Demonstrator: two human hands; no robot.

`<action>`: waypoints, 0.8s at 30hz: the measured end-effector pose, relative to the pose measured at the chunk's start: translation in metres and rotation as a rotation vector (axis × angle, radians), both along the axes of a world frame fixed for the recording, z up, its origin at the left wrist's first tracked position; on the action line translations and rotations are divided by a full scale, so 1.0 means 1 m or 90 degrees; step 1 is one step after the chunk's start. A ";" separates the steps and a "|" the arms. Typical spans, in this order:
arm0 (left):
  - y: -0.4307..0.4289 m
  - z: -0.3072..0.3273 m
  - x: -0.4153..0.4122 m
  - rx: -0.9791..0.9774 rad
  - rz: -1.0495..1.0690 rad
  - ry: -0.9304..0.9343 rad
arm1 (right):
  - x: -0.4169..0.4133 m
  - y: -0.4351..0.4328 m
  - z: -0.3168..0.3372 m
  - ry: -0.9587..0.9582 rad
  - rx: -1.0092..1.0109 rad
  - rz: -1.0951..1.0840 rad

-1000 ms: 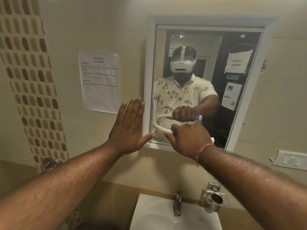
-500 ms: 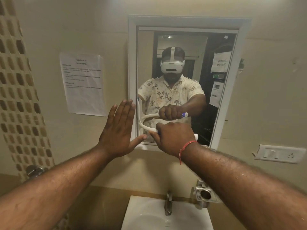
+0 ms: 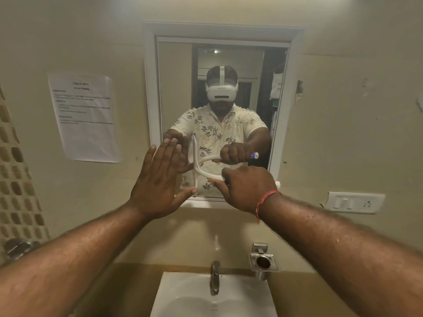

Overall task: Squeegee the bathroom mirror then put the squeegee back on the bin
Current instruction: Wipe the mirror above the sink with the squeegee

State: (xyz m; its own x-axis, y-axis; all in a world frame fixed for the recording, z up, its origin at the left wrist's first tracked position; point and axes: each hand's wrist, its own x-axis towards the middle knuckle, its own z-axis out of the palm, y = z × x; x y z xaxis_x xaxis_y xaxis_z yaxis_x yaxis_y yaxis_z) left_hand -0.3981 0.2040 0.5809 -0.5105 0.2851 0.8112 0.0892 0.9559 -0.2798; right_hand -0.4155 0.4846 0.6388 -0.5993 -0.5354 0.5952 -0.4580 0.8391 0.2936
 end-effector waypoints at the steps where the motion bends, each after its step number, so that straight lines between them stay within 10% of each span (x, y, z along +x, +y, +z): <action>1: 0.004 0.000 -0.002 -0.004 -0.004 0.004 | -0.001 0.007 0.000 -0.001 -0.001 -0.006; 24: 0.106 0.000 -0.028 -0.023 -0.089 0.014 | -0.013 0.167 -0.012 -0.008 0.018 -0.122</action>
